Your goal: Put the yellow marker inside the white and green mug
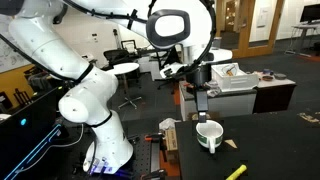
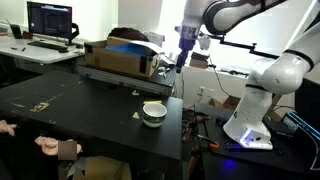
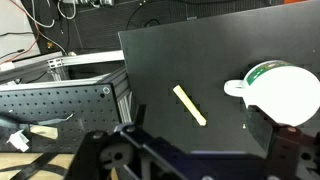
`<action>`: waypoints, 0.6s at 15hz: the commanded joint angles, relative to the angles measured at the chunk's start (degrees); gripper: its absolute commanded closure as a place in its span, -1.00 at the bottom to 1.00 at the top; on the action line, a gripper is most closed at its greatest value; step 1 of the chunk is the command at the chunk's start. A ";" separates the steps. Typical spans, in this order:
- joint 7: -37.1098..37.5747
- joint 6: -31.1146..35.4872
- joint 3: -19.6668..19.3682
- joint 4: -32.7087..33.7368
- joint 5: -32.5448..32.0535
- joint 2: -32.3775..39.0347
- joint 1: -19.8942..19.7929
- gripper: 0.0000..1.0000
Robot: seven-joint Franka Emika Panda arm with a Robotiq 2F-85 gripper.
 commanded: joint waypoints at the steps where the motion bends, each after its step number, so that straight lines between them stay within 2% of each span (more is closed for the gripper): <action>1: 0.24 -0.21 -0.51 0.10 -0.27 0.00 0.56 -1.00; 9: 1.00 -0.11 -0.16 0.27 -0.98 0.19 0.16 -1.00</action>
